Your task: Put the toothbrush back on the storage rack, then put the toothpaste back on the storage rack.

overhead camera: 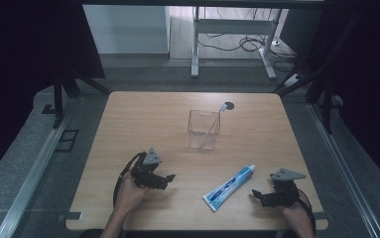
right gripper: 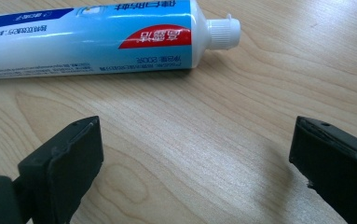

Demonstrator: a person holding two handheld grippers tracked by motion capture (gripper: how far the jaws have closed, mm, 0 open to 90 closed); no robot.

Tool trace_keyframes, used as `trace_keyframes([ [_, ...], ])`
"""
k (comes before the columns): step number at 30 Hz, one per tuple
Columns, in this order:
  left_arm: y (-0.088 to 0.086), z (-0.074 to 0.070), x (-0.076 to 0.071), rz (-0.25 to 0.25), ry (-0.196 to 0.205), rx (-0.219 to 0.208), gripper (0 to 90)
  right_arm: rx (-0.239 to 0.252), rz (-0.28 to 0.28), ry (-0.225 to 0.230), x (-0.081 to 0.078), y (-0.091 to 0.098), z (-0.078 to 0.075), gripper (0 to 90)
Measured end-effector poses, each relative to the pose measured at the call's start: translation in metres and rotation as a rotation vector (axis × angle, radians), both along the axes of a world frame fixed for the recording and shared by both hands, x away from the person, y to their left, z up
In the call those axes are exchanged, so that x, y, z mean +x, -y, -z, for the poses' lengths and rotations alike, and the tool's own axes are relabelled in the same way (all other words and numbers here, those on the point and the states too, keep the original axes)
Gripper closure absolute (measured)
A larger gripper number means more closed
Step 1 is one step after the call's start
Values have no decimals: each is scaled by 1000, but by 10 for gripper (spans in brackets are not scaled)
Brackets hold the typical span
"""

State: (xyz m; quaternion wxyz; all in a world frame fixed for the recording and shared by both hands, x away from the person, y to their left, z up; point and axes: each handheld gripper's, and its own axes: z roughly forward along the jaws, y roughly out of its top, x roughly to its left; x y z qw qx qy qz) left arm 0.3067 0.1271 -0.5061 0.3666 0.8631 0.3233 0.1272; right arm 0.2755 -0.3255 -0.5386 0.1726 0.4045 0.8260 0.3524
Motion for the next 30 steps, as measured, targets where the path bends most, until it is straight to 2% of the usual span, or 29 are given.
trace_keyframes([
  [4, 2, 7, -2, 0, 0, 29, 129, -3, -3, 0, 0, -1, 0, 29],
  [9, 3, 12, -5, -3, -19, 5, 129, -2, -4, -5, -1, -1, 1, 30],
  [16, -1, 12, -7, -10, -9, -13, 129, -8, -6, -12, -1, -3, 0, 37],
  [19, -4, 12, -7, -15, -11, -21, 130, 39, 3, -11, -2, -3, -2, 63],
  [22, -8, 13, -7, -23, -10, -23, 130, 66, 3, -22, -3, -4, -7, 83],
  [25, -12, 13, -6, -32, -13, -32, 130, 64, 7, -41, -4, -6, -12, 124],
  [27, -15, 14, -6, -38, -17, -47, 131, 33, 23, -64, -5, -7, -15, 166],
  [30, -18, 14, -7, -40, -15, -52, 132, 24, 35, -107, -5, -7, -17, 302],
])
